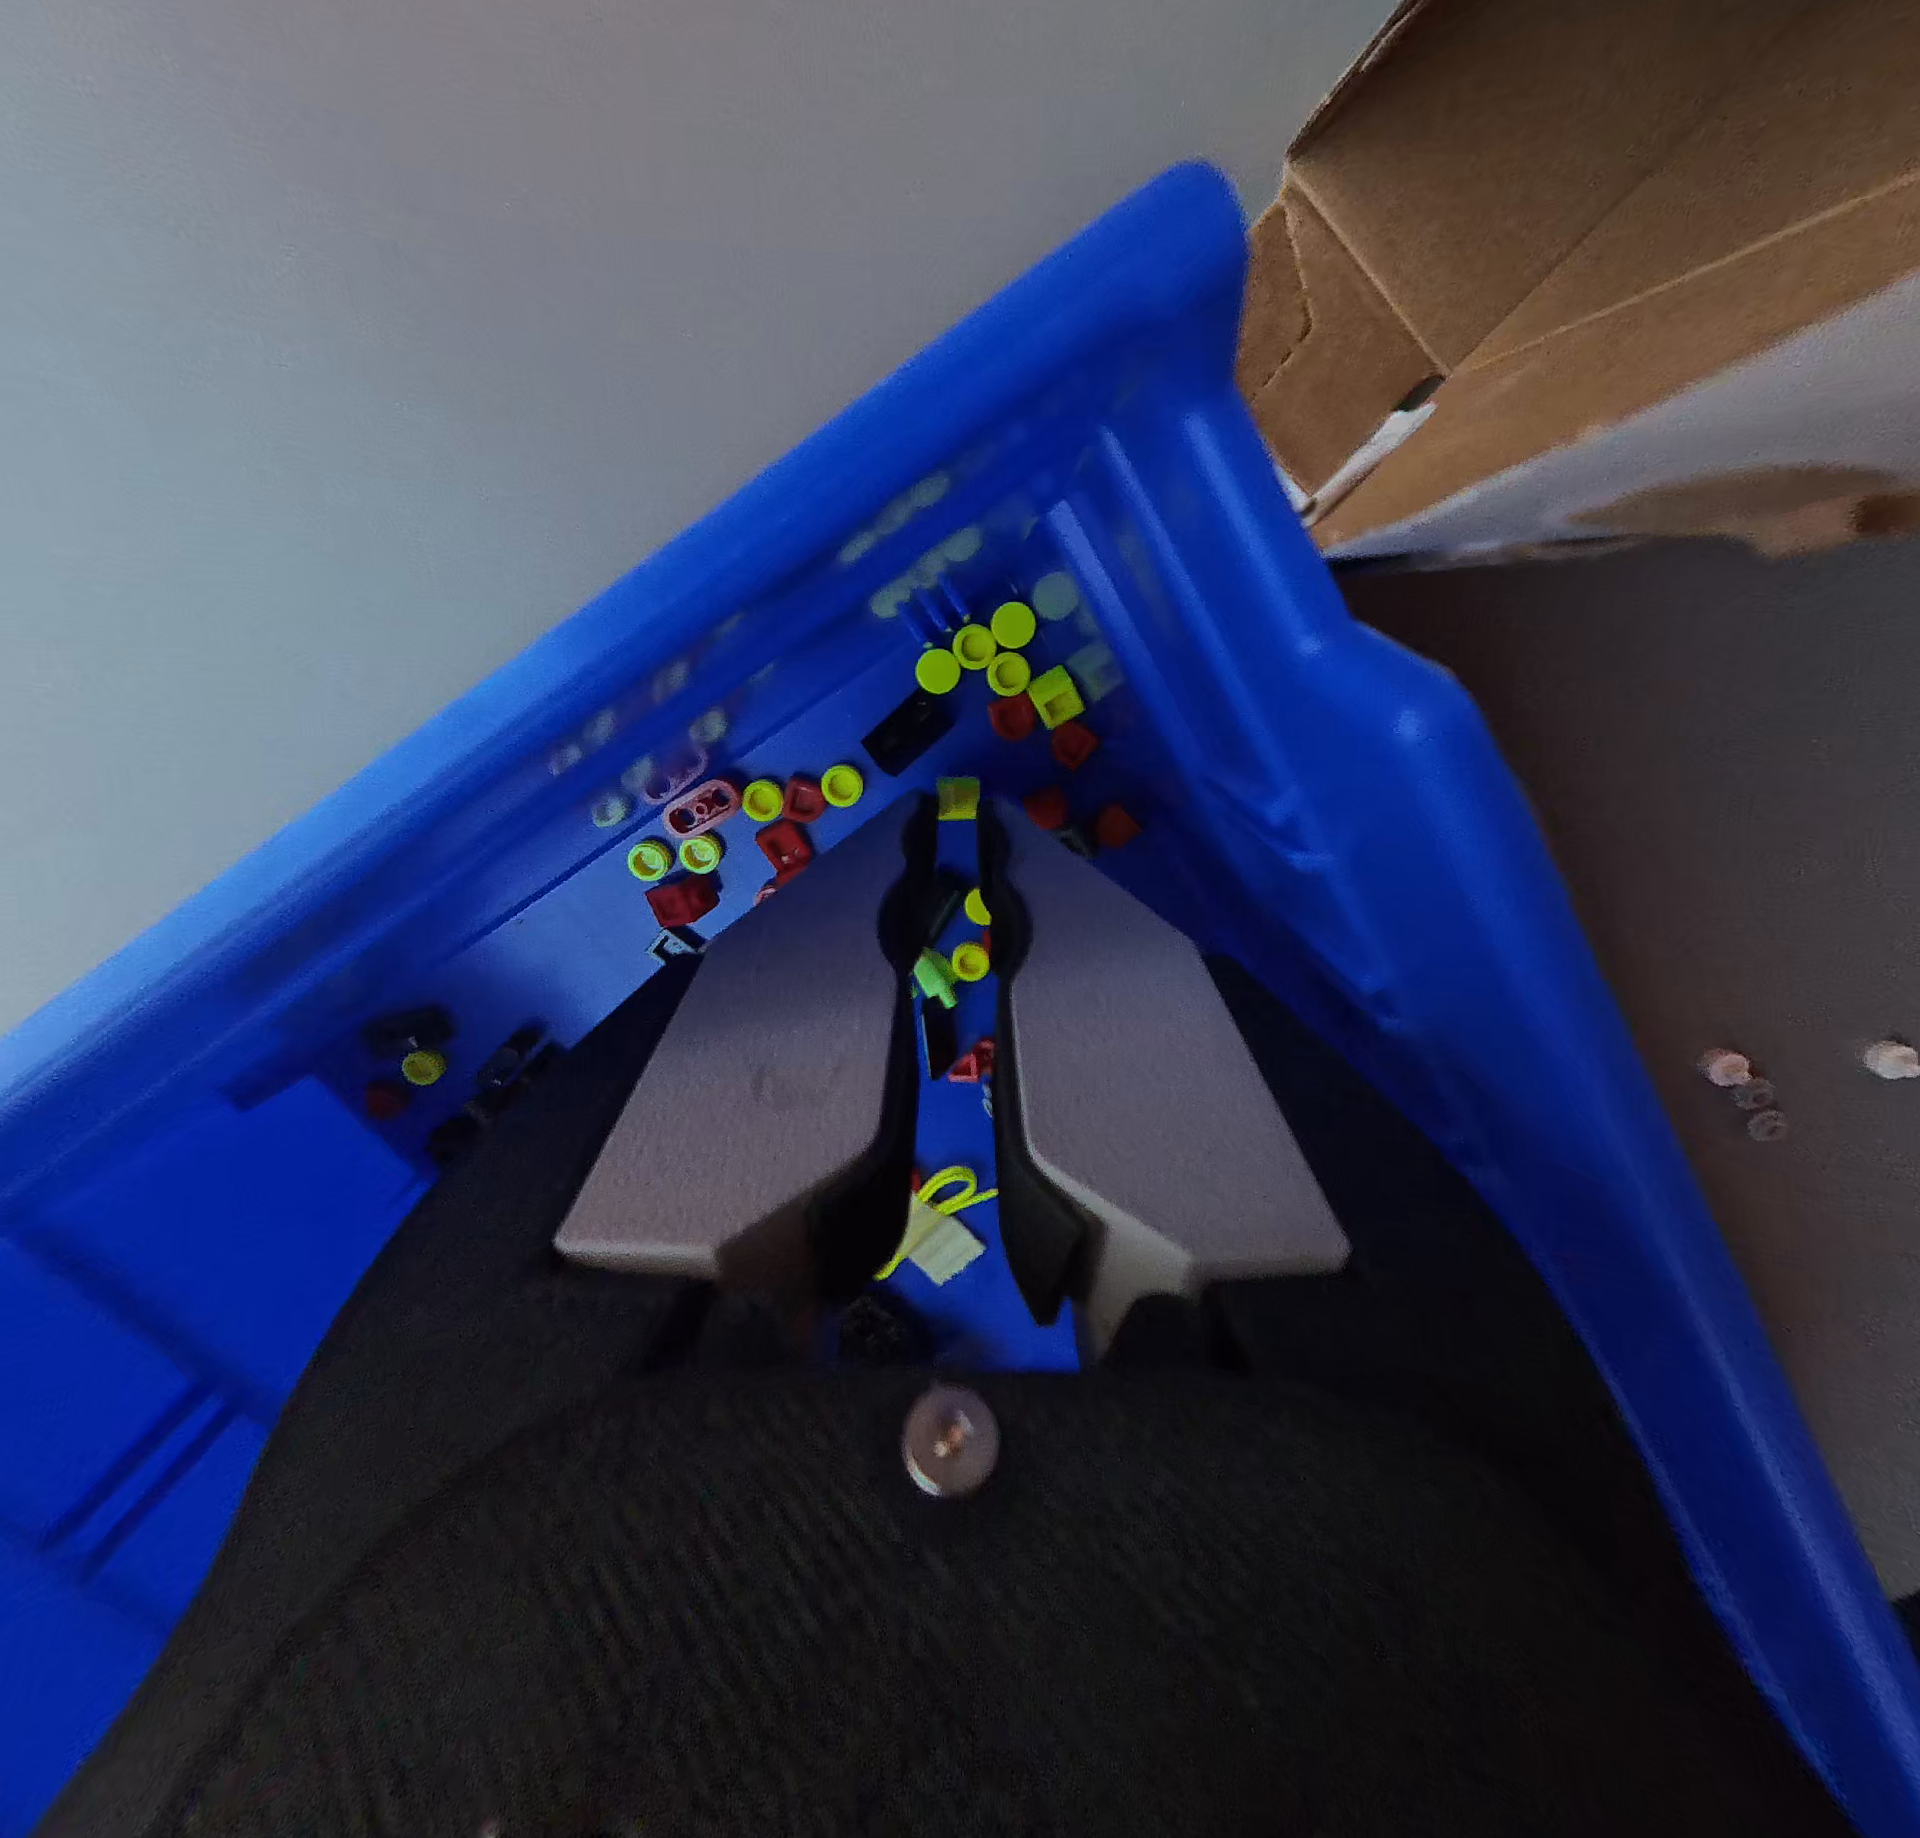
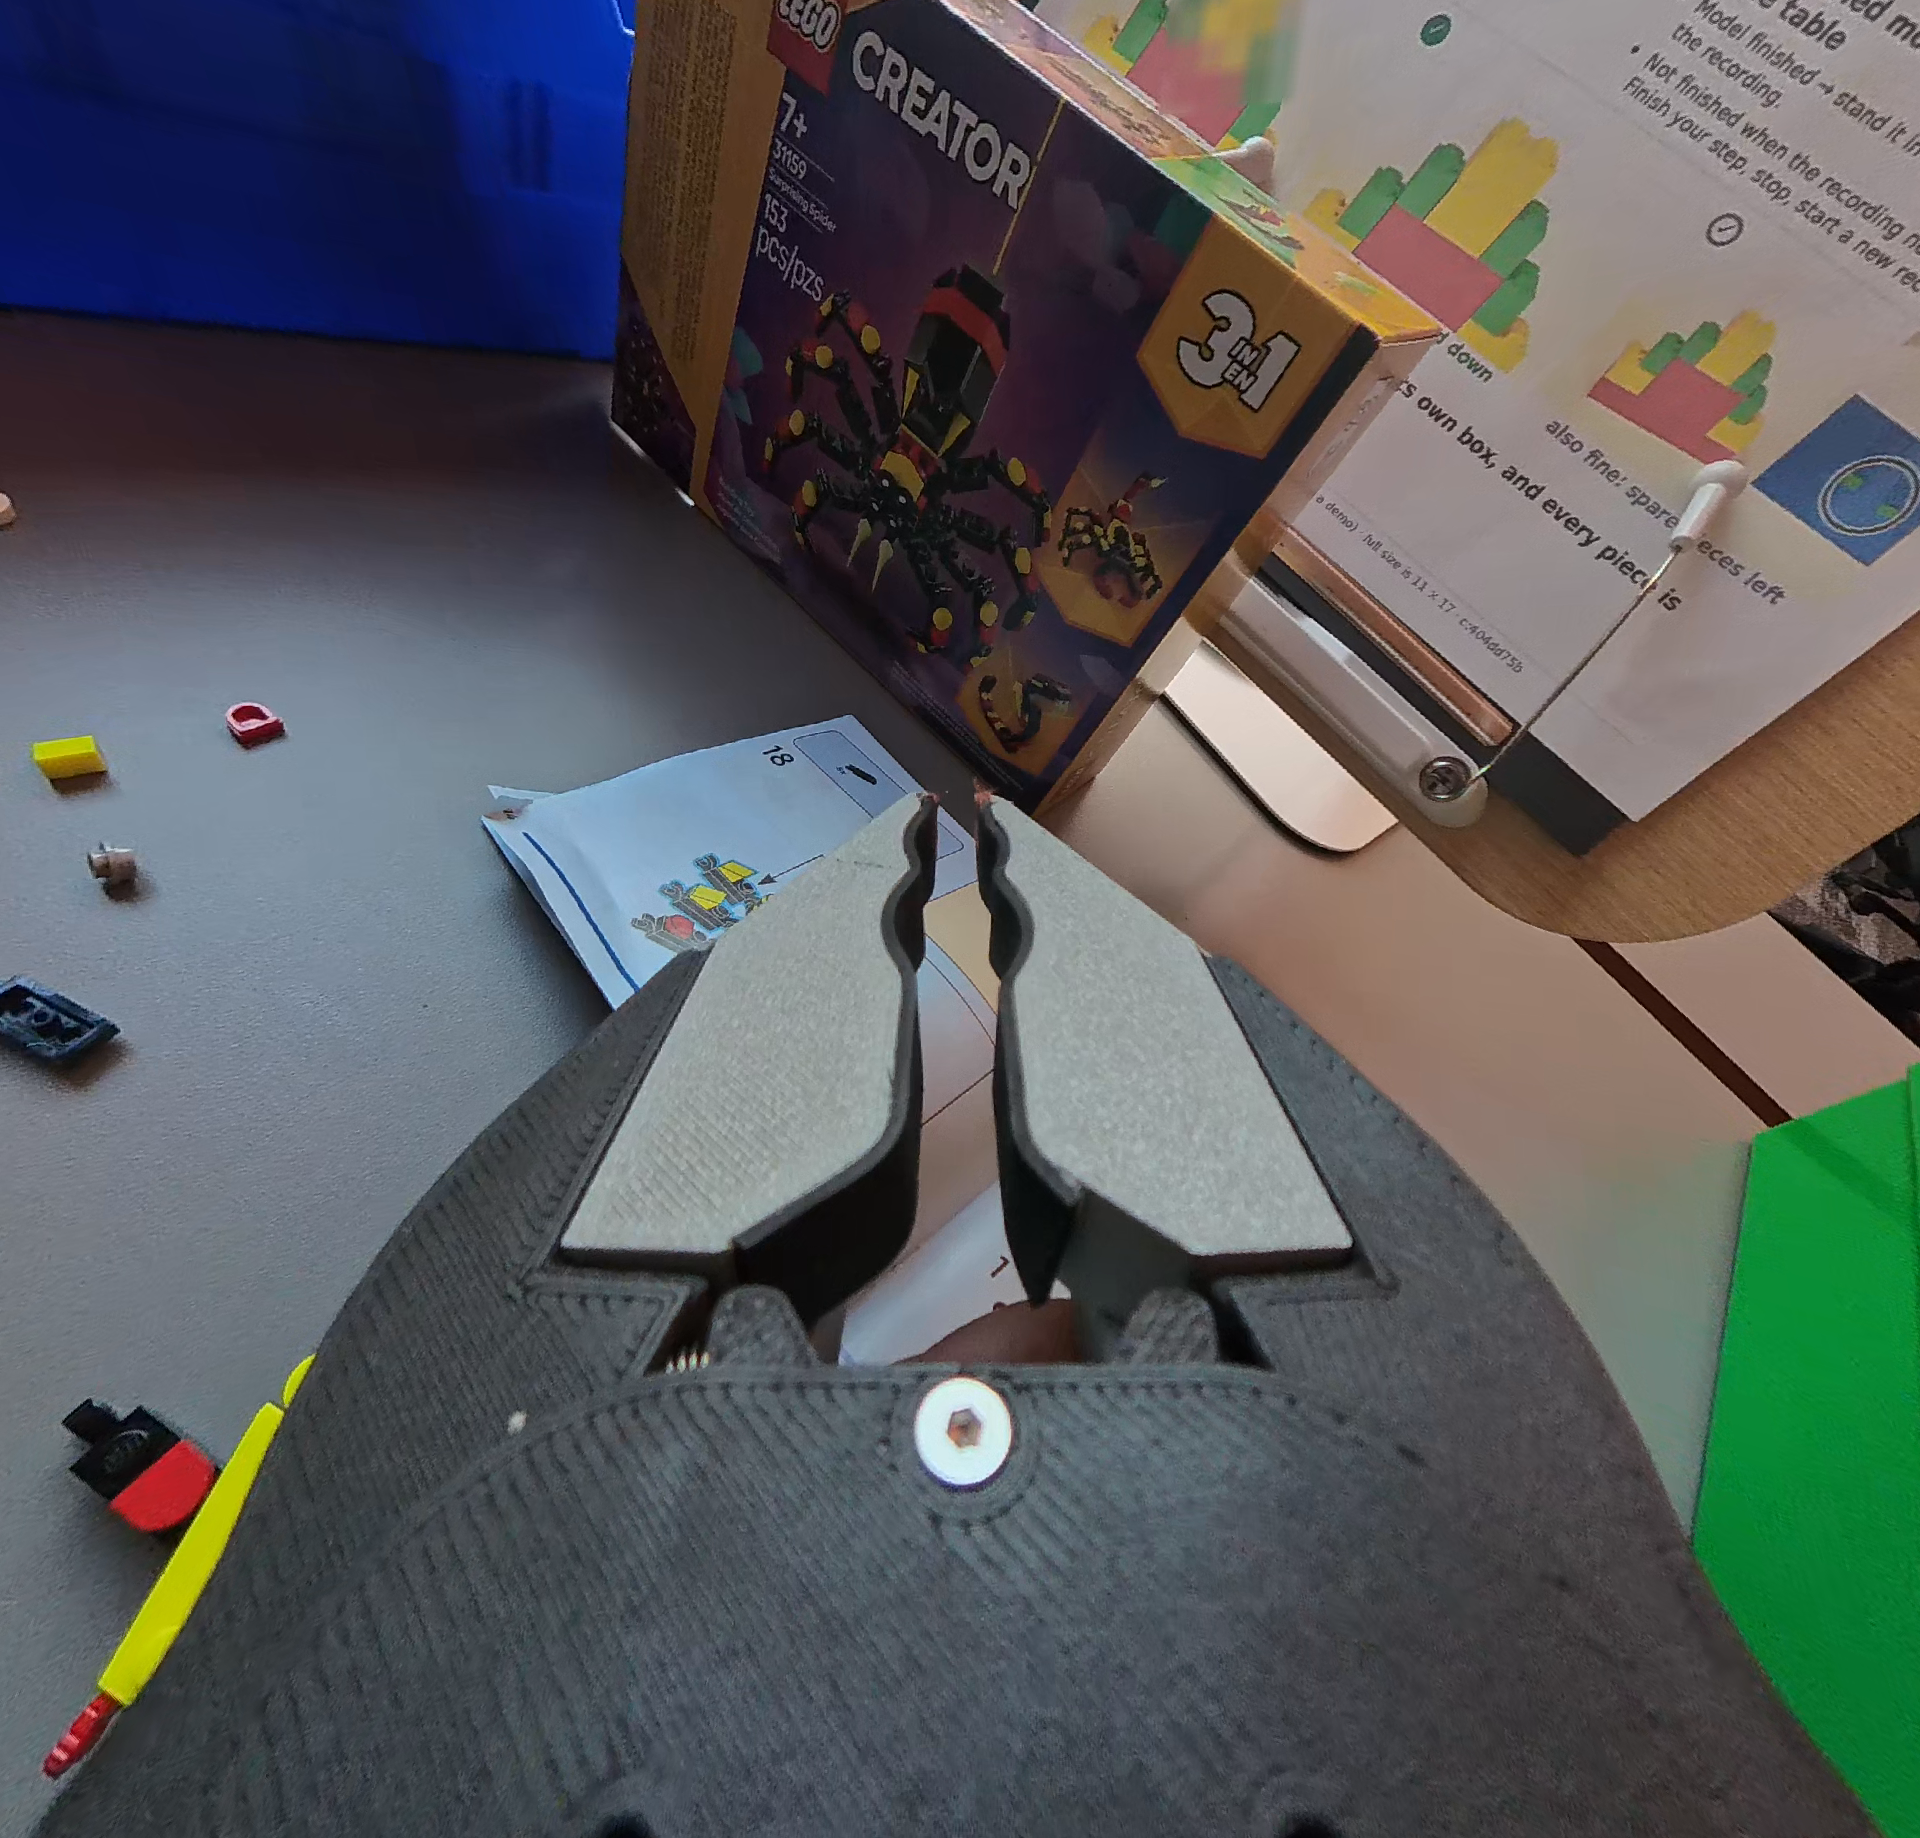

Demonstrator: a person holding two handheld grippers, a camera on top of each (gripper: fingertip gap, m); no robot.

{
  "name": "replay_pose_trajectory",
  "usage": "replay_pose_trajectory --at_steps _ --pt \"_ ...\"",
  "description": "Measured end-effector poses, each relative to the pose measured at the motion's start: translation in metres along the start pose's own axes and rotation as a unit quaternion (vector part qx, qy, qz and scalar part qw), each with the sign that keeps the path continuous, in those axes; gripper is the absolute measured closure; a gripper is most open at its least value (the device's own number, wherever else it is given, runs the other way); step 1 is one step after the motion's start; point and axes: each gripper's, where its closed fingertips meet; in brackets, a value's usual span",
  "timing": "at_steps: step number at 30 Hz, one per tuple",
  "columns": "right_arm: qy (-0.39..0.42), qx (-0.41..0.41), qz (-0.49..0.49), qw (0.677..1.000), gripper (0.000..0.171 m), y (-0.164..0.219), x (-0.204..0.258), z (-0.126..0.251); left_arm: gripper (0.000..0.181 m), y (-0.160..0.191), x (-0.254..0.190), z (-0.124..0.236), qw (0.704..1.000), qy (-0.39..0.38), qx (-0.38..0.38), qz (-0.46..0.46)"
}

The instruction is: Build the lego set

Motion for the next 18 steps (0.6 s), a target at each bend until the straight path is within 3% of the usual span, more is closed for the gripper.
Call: replay_pose_trajectory --at_steps 8,18 --pt "0.0 -0.002 -0.001 1.0 0.168 -0.001 0.0 0.0 0.176 -0.003 0.007 0.026 0.999 -0.025 -0.029 0.0" --pt "0.001 -0.002 0.001 1.0 0.168 -0.001 0.0 0.001 0.176 -0.018 -0.013 0.115 0.988 -0.058 -0.142 -0.029"
Point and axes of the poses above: each gripper's, where its closed fingertips meet, z back along the fingers, y out of its underside, x = y × z across the jaws, and after that the axes turned 8 degrees about -z, right-handed
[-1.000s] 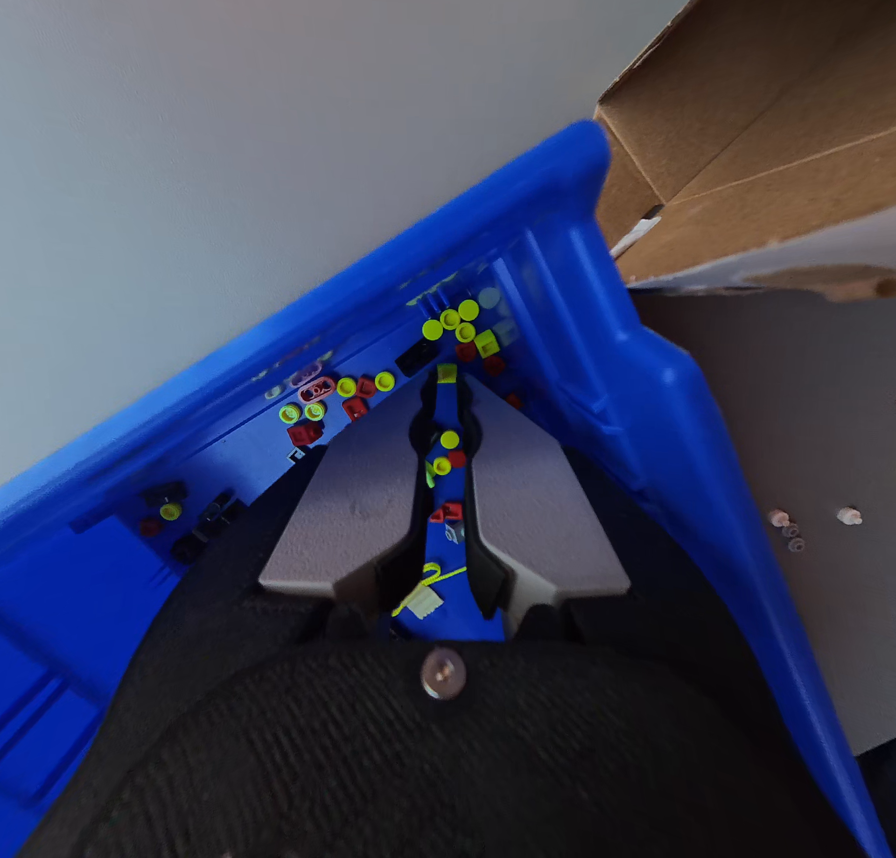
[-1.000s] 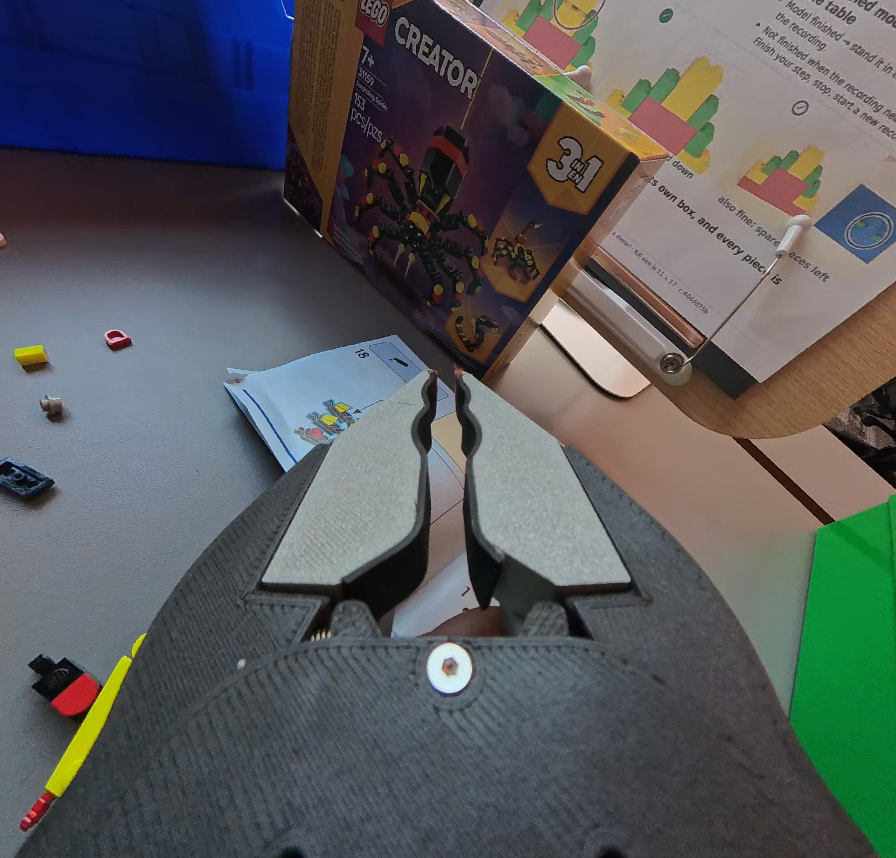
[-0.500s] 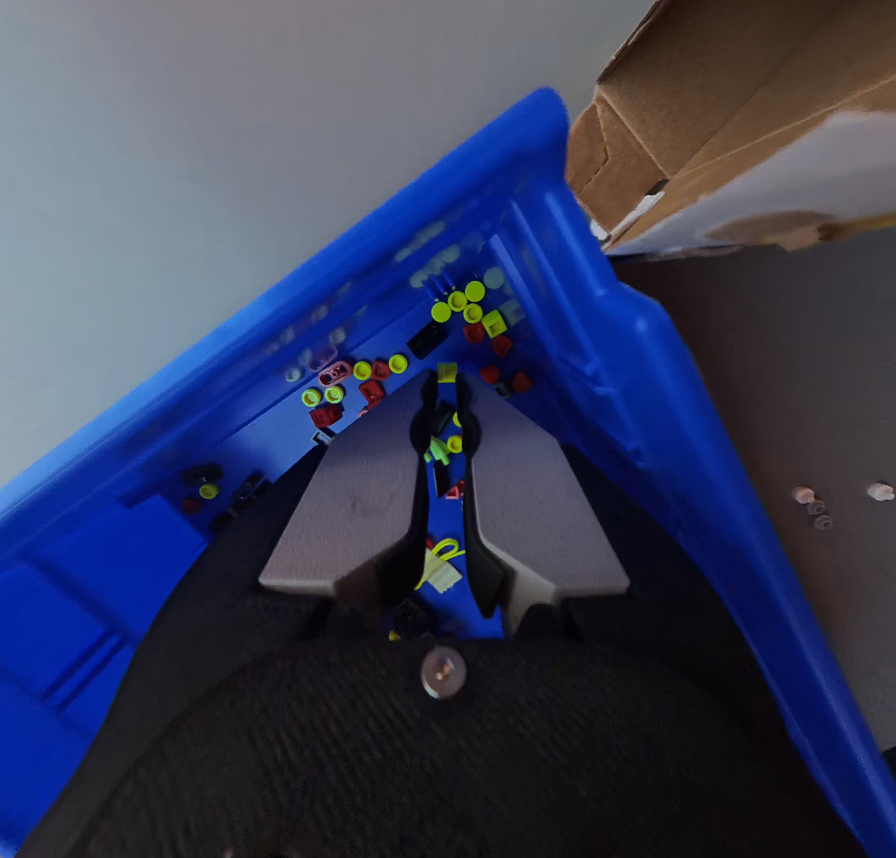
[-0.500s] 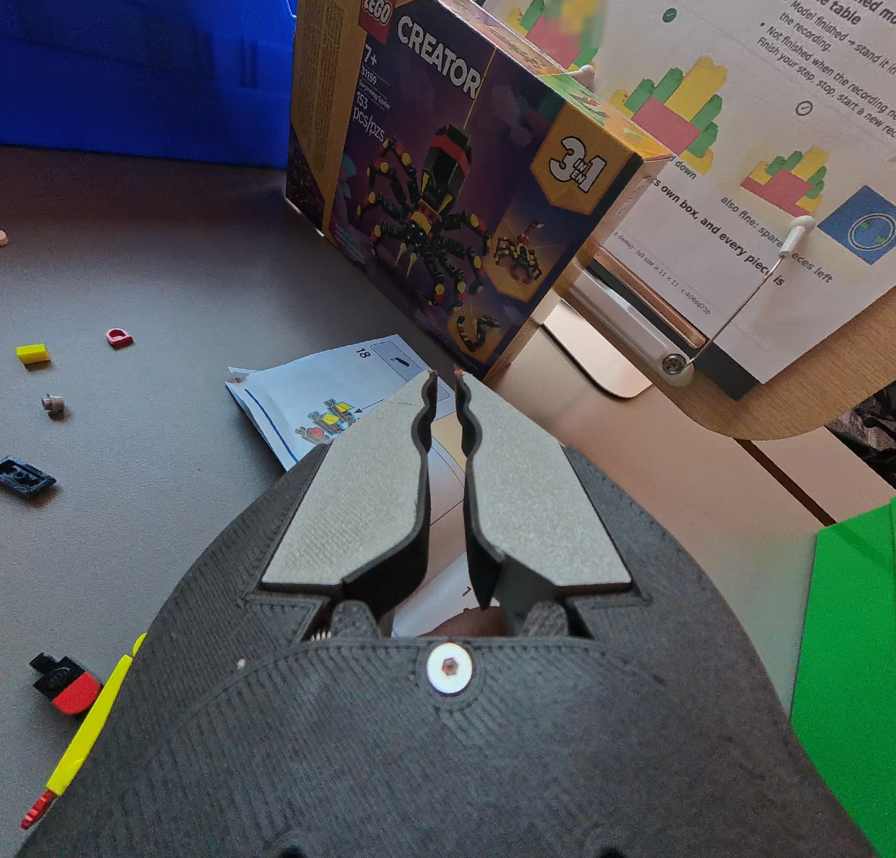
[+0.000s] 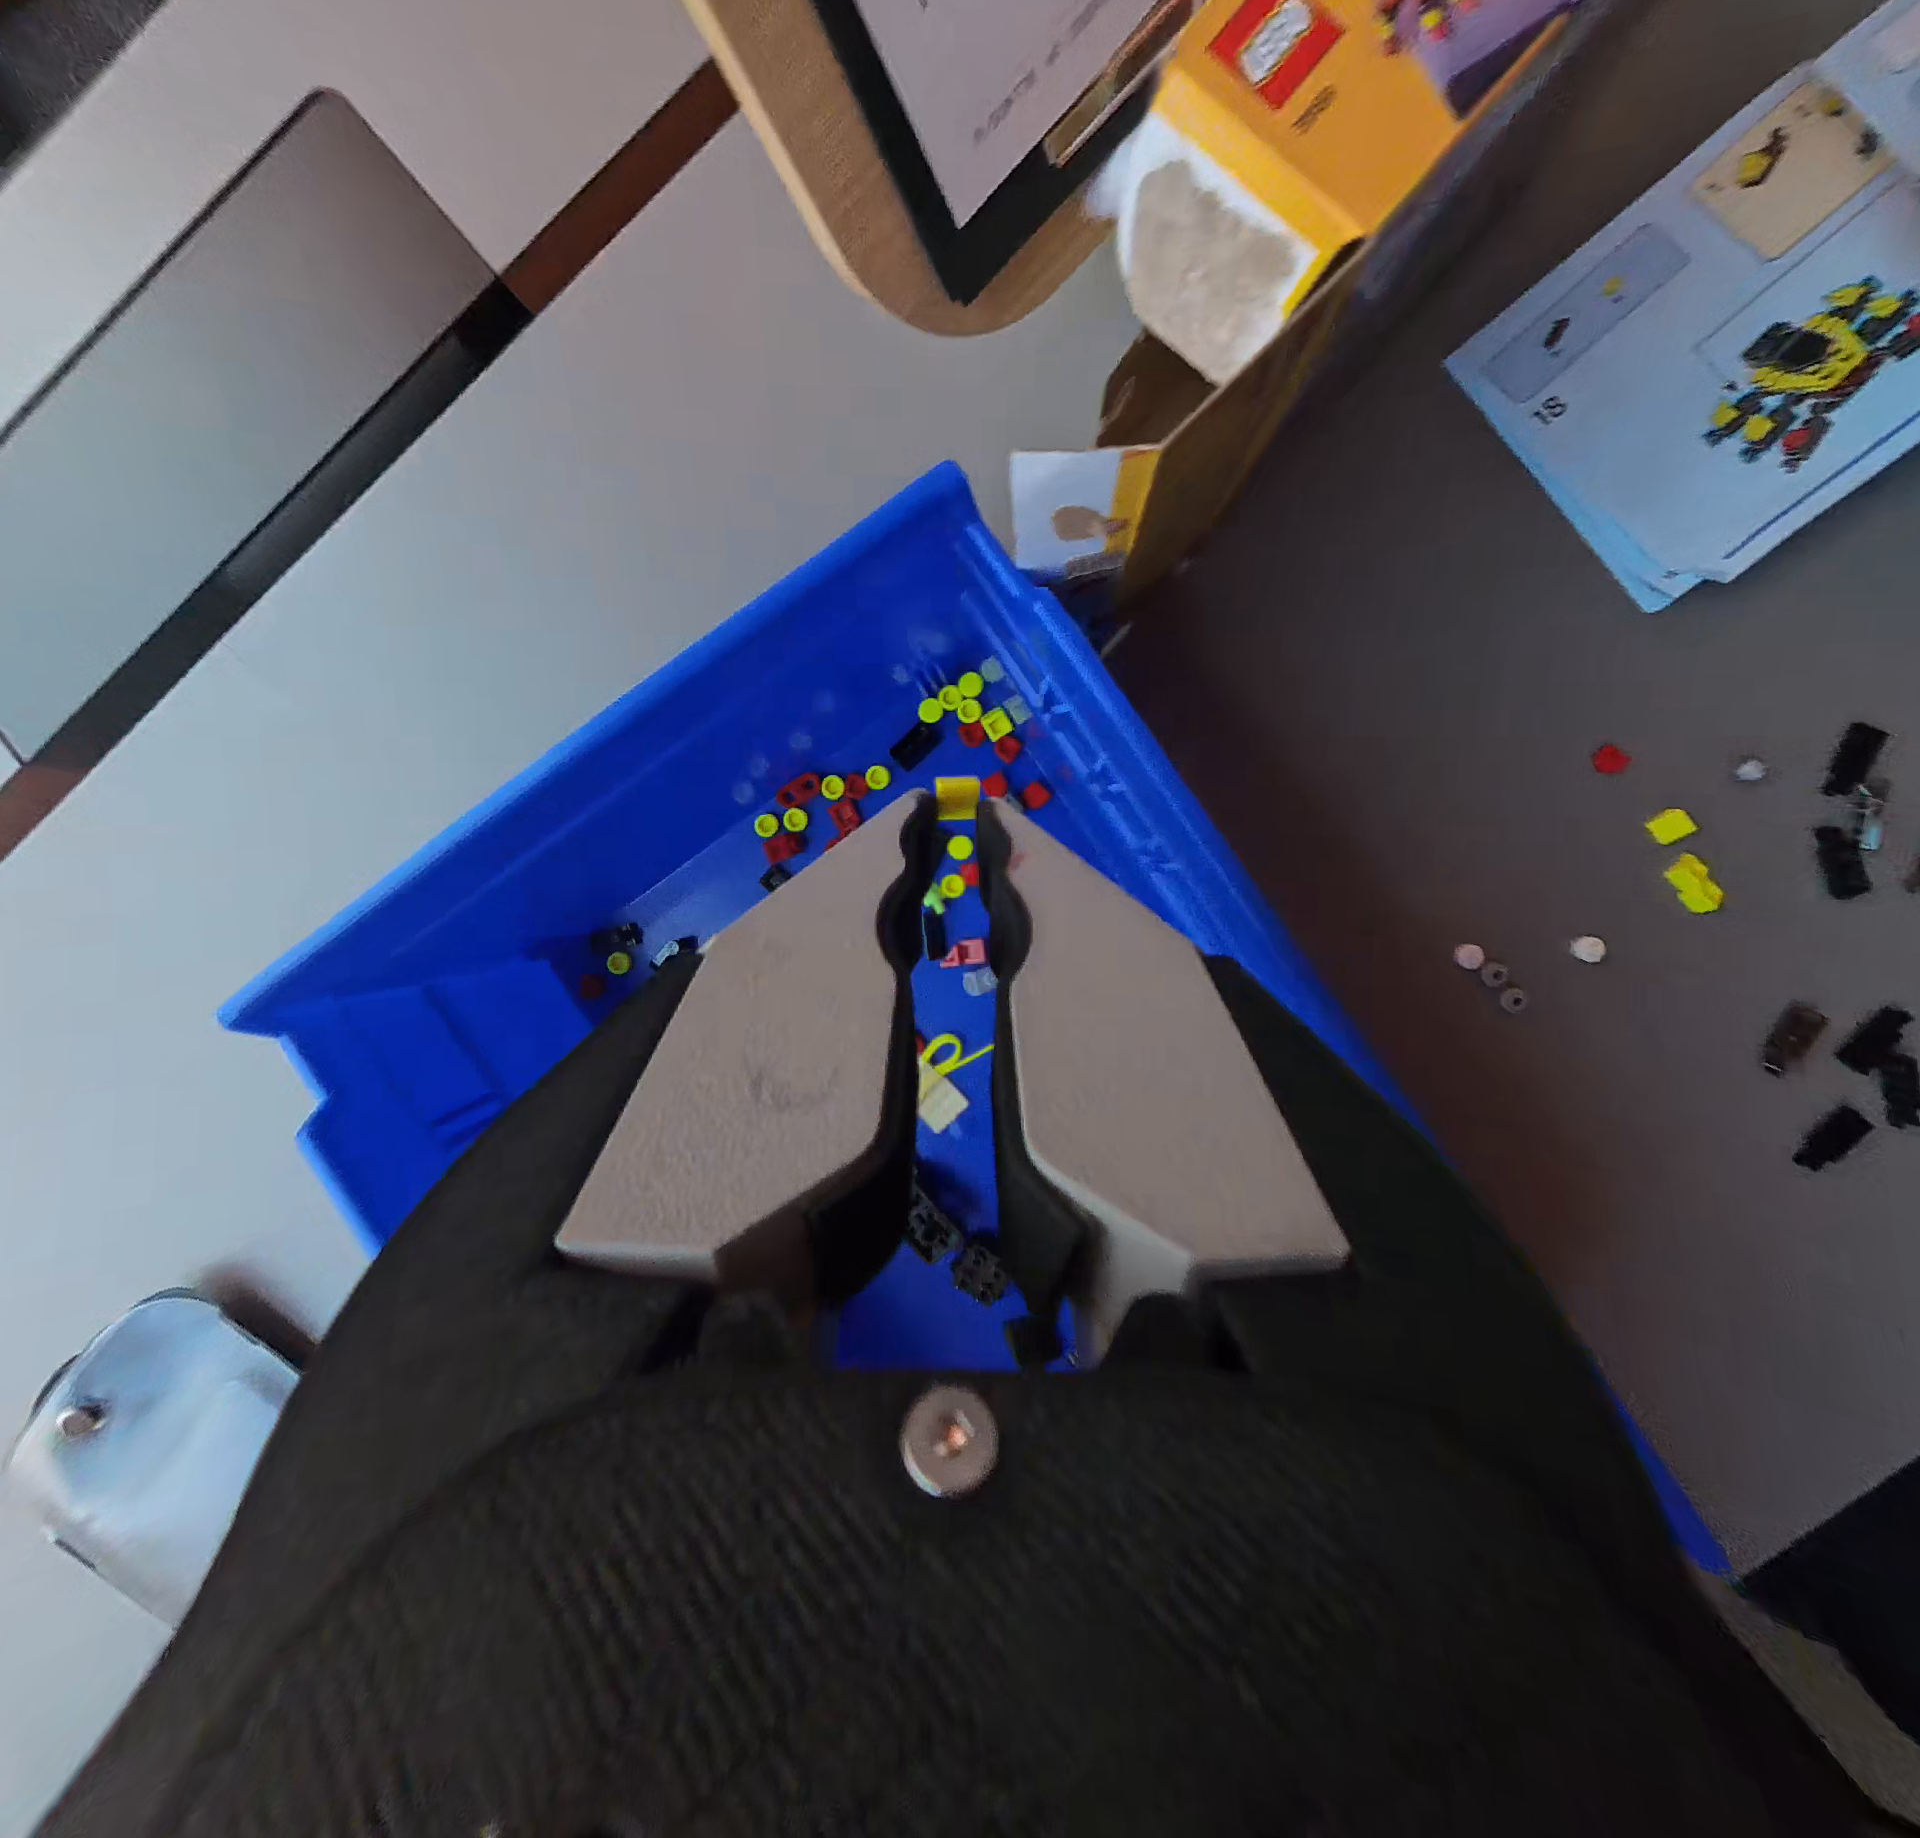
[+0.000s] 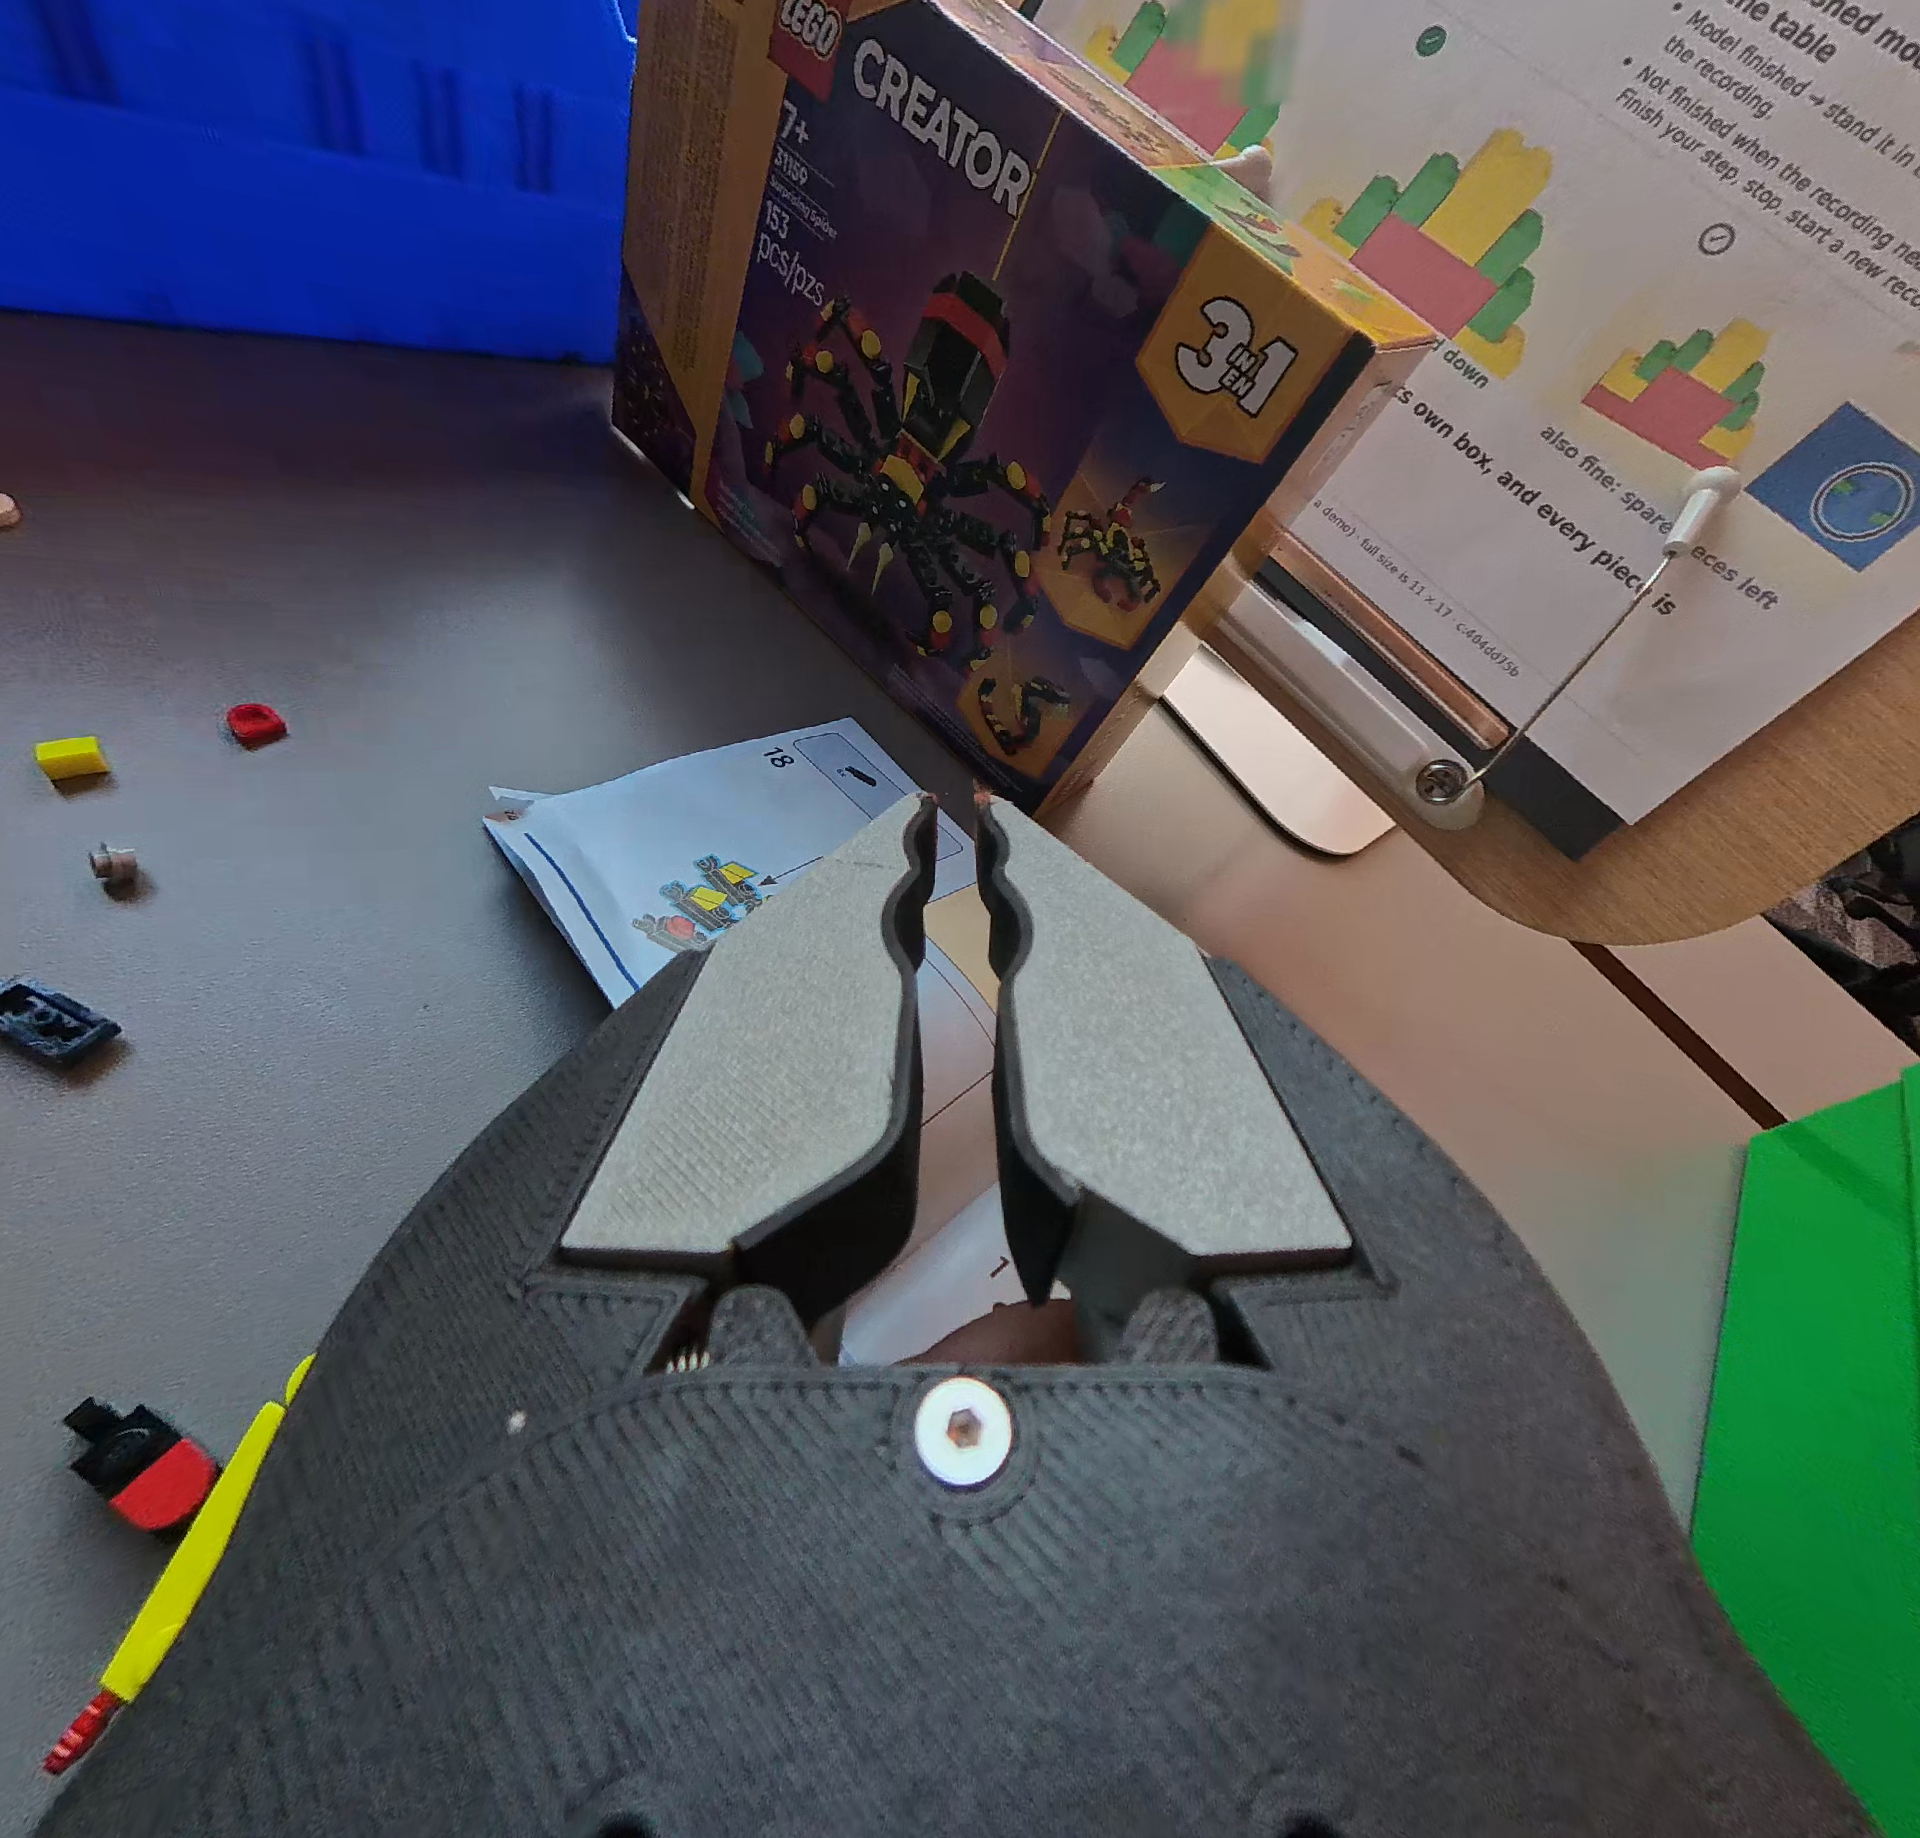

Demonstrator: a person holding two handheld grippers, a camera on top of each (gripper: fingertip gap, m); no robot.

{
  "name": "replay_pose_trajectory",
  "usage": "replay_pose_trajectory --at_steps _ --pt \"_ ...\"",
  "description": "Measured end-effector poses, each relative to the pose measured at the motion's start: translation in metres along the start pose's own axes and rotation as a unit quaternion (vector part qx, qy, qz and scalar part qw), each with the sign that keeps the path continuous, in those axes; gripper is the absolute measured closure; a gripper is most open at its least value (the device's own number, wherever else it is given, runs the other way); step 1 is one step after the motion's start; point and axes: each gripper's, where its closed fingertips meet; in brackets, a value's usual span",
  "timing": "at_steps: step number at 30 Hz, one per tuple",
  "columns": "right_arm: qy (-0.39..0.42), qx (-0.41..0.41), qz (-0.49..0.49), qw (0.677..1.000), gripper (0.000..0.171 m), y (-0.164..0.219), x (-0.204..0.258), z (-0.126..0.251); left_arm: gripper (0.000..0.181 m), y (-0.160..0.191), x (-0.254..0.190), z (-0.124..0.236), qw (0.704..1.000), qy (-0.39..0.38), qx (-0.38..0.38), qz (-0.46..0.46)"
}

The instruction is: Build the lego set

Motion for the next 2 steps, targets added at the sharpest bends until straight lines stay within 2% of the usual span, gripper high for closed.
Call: replay_pose_trajectory --at_steps 2 --pt "0.0 0.0 0.002 1.0 0.168 0.0 0.0003 0.0001 0.176 -0.011 -0.0131 0.0122 1.0 -0.004 -0.016 -0.025"
Point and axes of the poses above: each gripper's, where its closed fingertips meet, z back along the fingers, y out of its underside, x = y × z across the jaws, and after that the axes turned 8 degrees about -z, right-handed
